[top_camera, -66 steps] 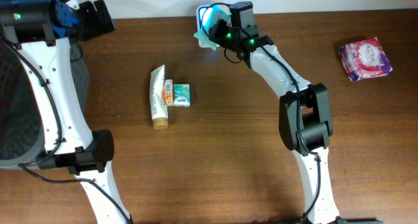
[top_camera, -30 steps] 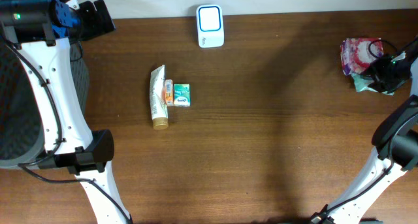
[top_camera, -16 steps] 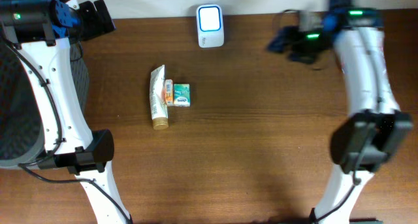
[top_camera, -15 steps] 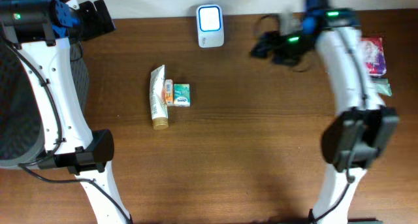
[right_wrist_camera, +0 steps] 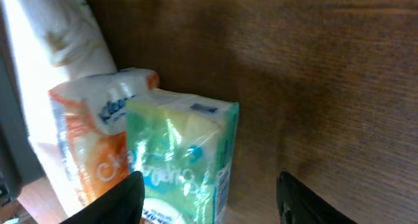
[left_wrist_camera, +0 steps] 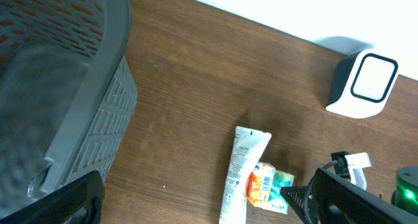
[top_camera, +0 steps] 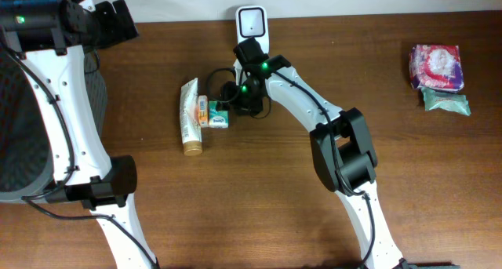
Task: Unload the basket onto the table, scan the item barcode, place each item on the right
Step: 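Grasp the small green-white box with the right gripper, then lift the green-white box and hold it at the scanner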
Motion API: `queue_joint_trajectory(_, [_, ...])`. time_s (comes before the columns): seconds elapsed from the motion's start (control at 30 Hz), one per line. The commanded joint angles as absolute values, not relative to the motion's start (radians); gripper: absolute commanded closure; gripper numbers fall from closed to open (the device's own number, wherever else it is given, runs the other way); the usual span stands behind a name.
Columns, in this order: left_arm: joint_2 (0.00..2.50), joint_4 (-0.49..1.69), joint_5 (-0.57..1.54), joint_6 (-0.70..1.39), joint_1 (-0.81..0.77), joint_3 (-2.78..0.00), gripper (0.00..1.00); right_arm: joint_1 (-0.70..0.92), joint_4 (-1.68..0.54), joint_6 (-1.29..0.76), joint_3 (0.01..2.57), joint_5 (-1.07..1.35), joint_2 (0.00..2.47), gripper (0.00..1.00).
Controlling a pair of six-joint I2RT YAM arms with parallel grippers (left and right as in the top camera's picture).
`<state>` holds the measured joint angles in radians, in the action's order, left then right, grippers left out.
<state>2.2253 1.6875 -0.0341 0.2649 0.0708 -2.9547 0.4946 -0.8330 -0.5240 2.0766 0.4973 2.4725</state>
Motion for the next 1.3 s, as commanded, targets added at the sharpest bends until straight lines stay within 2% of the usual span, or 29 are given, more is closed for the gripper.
queue_joint_trajectory(0.0, [2.206,1.688,-0.042,0.253,0.072,-2.964,0.01,0.521,-0.833,-0.537,2.075,0.496,2.513,0.41])
queue_joint_trajectory(0.07, [2.206,1.688,-0.042,0.253,0.072,-2.964,0.01,0.538,-0.825,-0.537,2.075,0.492,2.526,0.45])
queue_joint_trajectory(0.1, [2.206,1.688,-0.042,0.253,0.072,-2.964,0.01,0.543,-0.826,-0.537,2.075,0.484,2.526,0.53])
queue_joint_trajectory(0.13, [2.206,1.688,-0.042,0.253,0.072,-2.964,0.01,0.544,-0.827,-0.537,2.075,0.482,2.526,0.69])
queue_joint_trajectory(0.17, [2.206,1.688,-0.042,0.253,0.072,-2.964,0.01,0.543,-0.829,-0.537,2.075,0.49,2.526,0.89])
queue_joint_trajectory(0.2, [2.206,1.688,-0.042,0.253,0.072,-2.964,0.01,0.538,-0.834,-0.535,2.075,0.499,2.526,0.96])
queue_joint_trajectory(0.27, [2.206,1.688,-0.042,0.253,0.072,-2.964,0.01,0.51,-0.836,-0.505,2.076,0.625,2.523,0.96])
queue_joint_trajectory(0.37, [2.206,1.688,-0.042,0.253,0.072,-2.964,0.01,0.369,-0.889,-0.319,2.078,1.068,2.517,0.96])
queue_joint_trajectory(0.4, [2.206,1.688,-0.042,0.253,0.072,-2.964,0.01,0.323,-0.94,-0.25,2.078,1.147,2.517,0.96])
queue_joint_trajectory(0.53, [2.206,1.688,-0.042,0.253,0.072,-2.964,0.01,0.173,-1.183,0.018,2.078,1.223,2.517,0.96])
queue_joint_trajectory(0.63, [2.206,1.688,-0.042,0.253,0.072,-2.964,0.01,0.142,-1.309,0.18,2.078,1.209,2.517,0.96])
queue_joint_trajectory(0.7, [2.206,1.688,-0.042,0.253,0.072,-2.964,0.01,0.142,-1.353,0.167,2.078,0.977,2.517,0.96])
queue_joint_trajectory(0.8, [2.206,1.688,-0.042,0.253,0.072,-2.964,0.01,0.144,-1.356,-0.048,2.078,0.503,2.517,0.96])
queue_joint_trajectory(0.83, [2.206,1.688,-0.042,0.253,0.072,-2.964,0.01,0.142,-1.358,-0.126,2.081,0.385,2.517,0.93])
queue_joint_trajectory(0.87, [2.206,1.688,-0.042,0.253,0.072,-2.964,0.01,0.143,-1.382,-0.151,2.101,0.321,2.515,0.81])
queue_joint_trajectory(0.9, [2.206,1.688,-0.042,0.253,0.072,-2.964,0.01,0.146,-1.422,-0.151,2.145,0.265,2.514,0.62])
queue_joint_trajectory(0.97, [2.206,1.688,-0.042,0.253,0.073,-2.964,0.01,0.161,-1.552,-0.173,2.3,0.131,2.514,0.53])
queue_joint_trajectory(1.03, [2.206,1.688,-0.042,0.253,0.073,-2.964,0.01,0.185,-1.671,-0.178,2.472,0.107,2.514,0.53])
queue_joint_trajectory(1.1, [2.206,1.688,-0.042,0.253,0.073,-2.964,0.01,0.22,-1.699,-0.178,2.533,0.097,2.514,0.53])
queue_joint_trajectory(1.2, [2.206,1.688,-0.042,0.253,0.073,-2.964,0.01,0.319,-1.658,-0.181,2.503,0.071,2.515,0.53])
queue_joint_trajectory(1.27, [2.206,1.688,-0.042,0.253,0.073,-2.964,0.01,0.408,-1.602,-0.321,2.441,-0.145,2.516,0.53])
